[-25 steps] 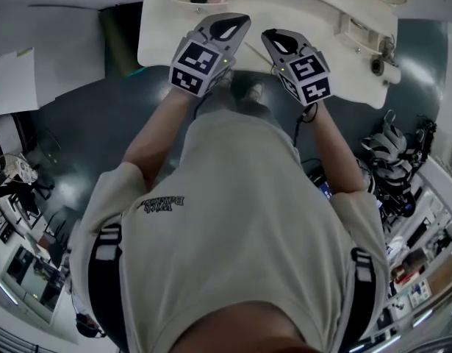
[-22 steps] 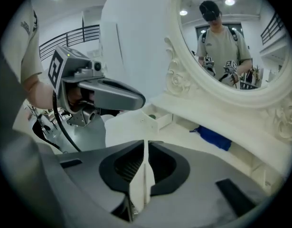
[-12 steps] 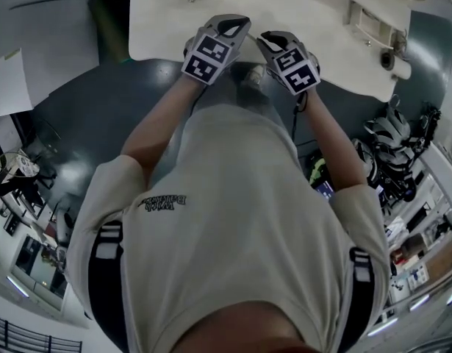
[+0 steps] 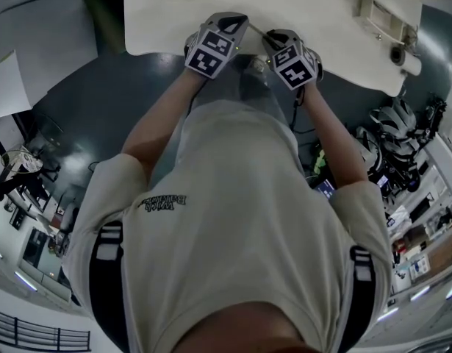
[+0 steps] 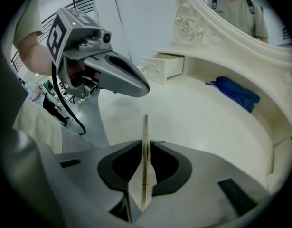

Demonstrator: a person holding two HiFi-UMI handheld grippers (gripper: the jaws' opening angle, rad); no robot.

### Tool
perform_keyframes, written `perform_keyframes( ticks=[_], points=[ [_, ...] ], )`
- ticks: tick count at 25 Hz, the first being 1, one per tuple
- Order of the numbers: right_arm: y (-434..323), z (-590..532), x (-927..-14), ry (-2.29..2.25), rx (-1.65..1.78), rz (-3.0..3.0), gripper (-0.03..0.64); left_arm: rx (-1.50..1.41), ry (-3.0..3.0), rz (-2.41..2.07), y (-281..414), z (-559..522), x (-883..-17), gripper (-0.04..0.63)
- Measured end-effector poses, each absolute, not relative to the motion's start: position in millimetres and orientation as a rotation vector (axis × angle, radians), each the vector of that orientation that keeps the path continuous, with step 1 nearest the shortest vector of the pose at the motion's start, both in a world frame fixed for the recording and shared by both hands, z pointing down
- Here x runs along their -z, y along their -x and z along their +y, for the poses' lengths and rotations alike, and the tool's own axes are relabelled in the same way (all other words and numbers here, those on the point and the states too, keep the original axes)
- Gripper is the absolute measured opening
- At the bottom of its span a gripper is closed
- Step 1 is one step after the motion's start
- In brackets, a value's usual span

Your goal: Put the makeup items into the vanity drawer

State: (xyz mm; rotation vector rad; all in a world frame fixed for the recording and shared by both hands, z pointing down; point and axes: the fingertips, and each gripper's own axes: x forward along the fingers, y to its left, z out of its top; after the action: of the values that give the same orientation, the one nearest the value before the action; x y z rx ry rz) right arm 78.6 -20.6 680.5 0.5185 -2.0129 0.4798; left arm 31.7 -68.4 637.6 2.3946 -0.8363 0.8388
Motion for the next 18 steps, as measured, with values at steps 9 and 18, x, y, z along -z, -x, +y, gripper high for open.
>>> perform_keyframes(
  ticks=[9,18],
  points=[
    [-71,-21,-679,-0.535,-0.388,-1.962,0.038,-0.85,-2.368,-0.81,-18,-55,-652,0.014],
    [-75,-27,-671,-0.591,-0.397,-1.968,0.033,-0.837,-2.391,-0.829,-16,-60,-638,0.014]
  ],
)
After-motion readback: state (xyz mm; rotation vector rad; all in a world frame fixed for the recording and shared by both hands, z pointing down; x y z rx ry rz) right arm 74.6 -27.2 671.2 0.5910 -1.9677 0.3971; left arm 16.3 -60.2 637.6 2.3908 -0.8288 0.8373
